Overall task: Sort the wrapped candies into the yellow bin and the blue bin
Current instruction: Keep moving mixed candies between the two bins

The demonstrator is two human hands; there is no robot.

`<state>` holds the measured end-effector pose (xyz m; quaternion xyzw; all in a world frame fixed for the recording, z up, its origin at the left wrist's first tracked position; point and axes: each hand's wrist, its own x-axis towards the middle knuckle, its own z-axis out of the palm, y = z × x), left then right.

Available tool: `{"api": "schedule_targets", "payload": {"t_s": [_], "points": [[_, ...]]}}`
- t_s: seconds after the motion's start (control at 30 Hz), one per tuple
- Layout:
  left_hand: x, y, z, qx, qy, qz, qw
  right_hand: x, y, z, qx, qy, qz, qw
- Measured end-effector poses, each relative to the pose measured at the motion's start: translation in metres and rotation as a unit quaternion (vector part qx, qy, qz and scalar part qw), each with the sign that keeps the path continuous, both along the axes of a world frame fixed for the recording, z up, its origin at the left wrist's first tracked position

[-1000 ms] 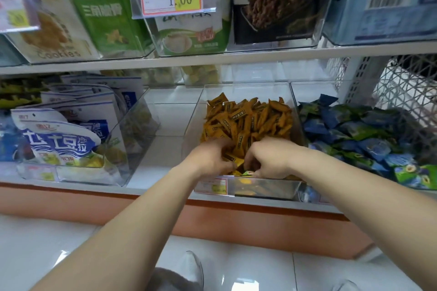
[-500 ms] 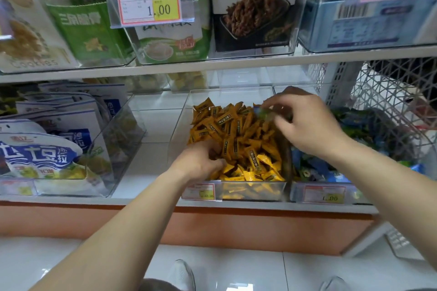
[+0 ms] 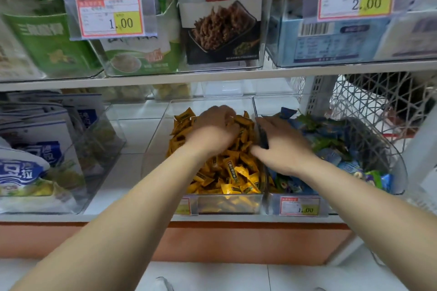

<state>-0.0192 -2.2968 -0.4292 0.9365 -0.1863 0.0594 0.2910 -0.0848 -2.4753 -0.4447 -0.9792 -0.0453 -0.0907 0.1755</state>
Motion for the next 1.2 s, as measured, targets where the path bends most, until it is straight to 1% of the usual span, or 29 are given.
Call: {"api": "schedule_targets", "payload": {"t_s": [0.07, 0.17, 0.27, 0.3, 0.33, 0.43, 0.5, 0.6, 0.7, 0.77, 0.83, 0.9, 0.93, 1.0, 1.07, 1.1, 1.13, 1.2], "points": [[0.024, -0.018, 0.007, 0.028, 0.034, -0.006, 0.999, 0.003, -0.001, -0.009, -0.008, 0.009, -0.002, 1.0], [0.056, -0.042, 0.007, 0.071, 0.059, -0.054, 0.994, 0.004, -0.004, -0.015, 0.013, -0.011, -0.005, 1.0], [0.07, -0.048, -0.01, 0.102, 0.14, -0.113, 0.978, 0.004, -0.006, -0.021, 0.031, -0.023, 0.002, 0.999], [0.07, -0.045, -0.017, 0.111, 0.154, -0.122, 0.974, 0.004, -0.007, -0.022, 0.033, -0.017, 0.002, 0.999], [0.067, -0.04, -0.024, 0.112, 0.159, -0.124, 0.973, 0.005, -0.008, -0.023, 0.031, -0.009, 0.001, 0.999], [0.055, -0.022, -0.032, 0.054, 0.179, -0.136, 0.973, 0.006, -0.007, -0.022, 0.029, 0.007, -0.001, 1.0], [0.044, -0.007, -0.029, 0.06, 0.174, -0.169, 0.968, 0.006, -0.007, -0.021, 0.031, 0.01, -0.001, 0.999], [0.028, 0.014, -0.022, 0.13, 0.137, -0.187, 0.964, 0.004, -0.006, -0.02, 0.033, 0.017, -0.001, 0.999], [0.017, 0.037, -0.022, 0.219, 0.121, -0.163, 0.954, 0.003, -0.006, -0.019, 0.04, 0.029, -0.002, 0.999], [0.013, 0.056, -0.022, 0.255, 0.118, -0.144, 0.949, 0.002, -0.005, -0.018, 0.04, 0.032, 0.001, 0.999], [0.009, 0.068, -0.016, 0.282, 0.114, -0.146, 0.941, 0.001, -0.004, -0.018, 0.04, 0.034, -0.001, 0.999], [0.008, 0.069, -0.008, 0.334, 0.108, -0.159, 0.923, 0.002, -0.004, -0.017, 0.04, 0.037, -0.004, 0.999], [0.008, 0.067, -0.002, 0.366, 0.117, -0.166, 0.908, 0.002, -0.004, -0.017, 0.039, 0.037, -0.004, 0.999], [0.01, 0.06, 0.01, 0.427, 0.163, -0.179, 0.871, 0.003, -0.004, -0.018, 0.038, 0.035, -0.002, 0.999], [0.011, 0.048, 0.021, 0.459, 0.217, -0.184, 0.841, 0.003, -0.004, -0.019, 0.038, 0.036, -0.003, 0.999], [0.012, 0.04, 0.023, 0.453, 0.229, -0.185, 0.841, 0.003, -0.005, -0.019, 0.039, 0.037, -0.004, 0.999], [0.014, 0.032, 0.025, 0.432, 0.222, -0.183, 0.855, 0.003, -0.005, -0.019, 0.039, 0.038, -0.004, 0.999], [0.018, 0.012, 0.022, 0.347, 0.143, -0.167, 0.912, 0.003, -0.005, -0.019, 0.039, 0.035, -0.003, 0.999]]}}
